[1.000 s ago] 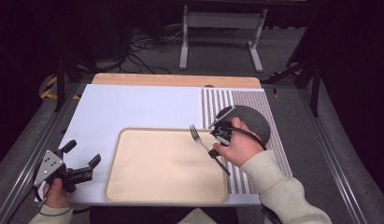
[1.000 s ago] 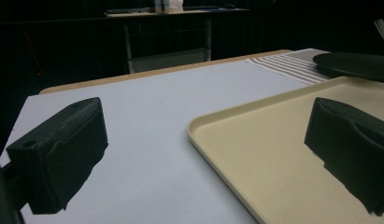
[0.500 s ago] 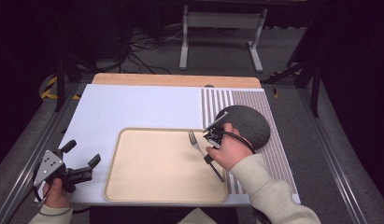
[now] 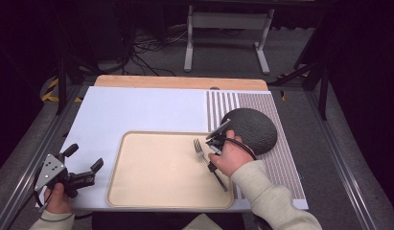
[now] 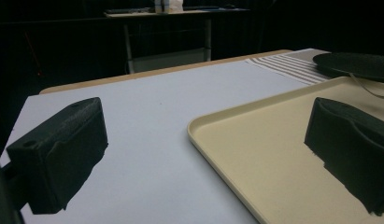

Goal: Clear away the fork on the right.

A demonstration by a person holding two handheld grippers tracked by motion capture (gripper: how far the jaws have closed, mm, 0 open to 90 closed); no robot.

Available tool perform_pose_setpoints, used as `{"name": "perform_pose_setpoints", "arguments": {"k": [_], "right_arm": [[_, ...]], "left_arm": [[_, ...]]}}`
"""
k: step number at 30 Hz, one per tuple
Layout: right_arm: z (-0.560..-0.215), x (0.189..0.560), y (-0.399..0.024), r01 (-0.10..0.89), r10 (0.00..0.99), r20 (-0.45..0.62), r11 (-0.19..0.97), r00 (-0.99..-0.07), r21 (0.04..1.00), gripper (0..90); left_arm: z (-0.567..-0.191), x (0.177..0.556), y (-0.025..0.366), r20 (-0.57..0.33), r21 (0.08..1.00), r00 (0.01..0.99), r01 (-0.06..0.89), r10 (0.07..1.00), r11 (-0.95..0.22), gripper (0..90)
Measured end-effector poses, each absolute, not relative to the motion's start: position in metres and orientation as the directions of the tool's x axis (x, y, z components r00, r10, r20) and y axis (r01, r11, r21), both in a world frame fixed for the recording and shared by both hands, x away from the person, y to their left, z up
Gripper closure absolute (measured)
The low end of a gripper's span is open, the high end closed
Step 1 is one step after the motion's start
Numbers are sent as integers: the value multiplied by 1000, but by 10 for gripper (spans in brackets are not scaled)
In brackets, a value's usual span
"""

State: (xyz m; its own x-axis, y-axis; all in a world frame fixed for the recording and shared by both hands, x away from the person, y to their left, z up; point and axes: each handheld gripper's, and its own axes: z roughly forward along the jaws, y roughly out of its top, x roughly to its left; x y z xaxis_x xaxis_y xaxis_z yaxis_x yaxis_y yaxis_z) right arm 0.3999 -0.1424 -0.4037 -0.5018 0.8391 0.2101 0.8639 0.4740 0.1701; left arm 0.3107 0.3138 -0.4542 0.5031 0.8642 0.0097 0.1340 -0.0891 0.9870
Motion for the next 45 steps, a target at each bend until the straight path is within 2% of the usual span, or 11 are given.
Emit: {"name": "perform_pose_setpoints", "arguments": {"k": [16,24,28,33,35,36,37,38,41,45], "right_arm": [[-414,401,-135,882,852,229,451,-470,136,836],[-416,401,-135,876,846,226,468,-483,119,818],[-413,400,-136,863,835,216,483,-505,150,719],[-408,399,-138,853,828,210,490,-520,182,662],[-406,398,-138,842,818,213,494,-535,215,565],[-406,399,-138,801,777,218,531,-590,276,371],[-406,399,-138,801,777,218,531,-590,276,371],[-407,399,-137,782,761,213,544,-613,303,319],[-406,398,-137,733,717,204,579,-666,357,251],[-407,401,-134,585,594,148,664,-791,465,168]], "left_arm": [[-454,311,314,9,988,504,132,863,-87,0],[-454,311,314,8,988,504,132,863,-86,0],[-454,311,314,5,988,504,131,864,-82,0],[-454,311,314,6,988,504,130,864,-83,0],[-454,311,314,6,988,504,130,864,-83,0],[-454,311,314,6,988,504,130,864,-83,0],[-454,311,314,6,988,504,130,864,-83,0],[-454,311,314,6,988,504,130,864,-83,0],[-454,311,314,5,988,504,130,864,-82,0],[-454,311,314,5,988,503,131,864,-82,0]]}}
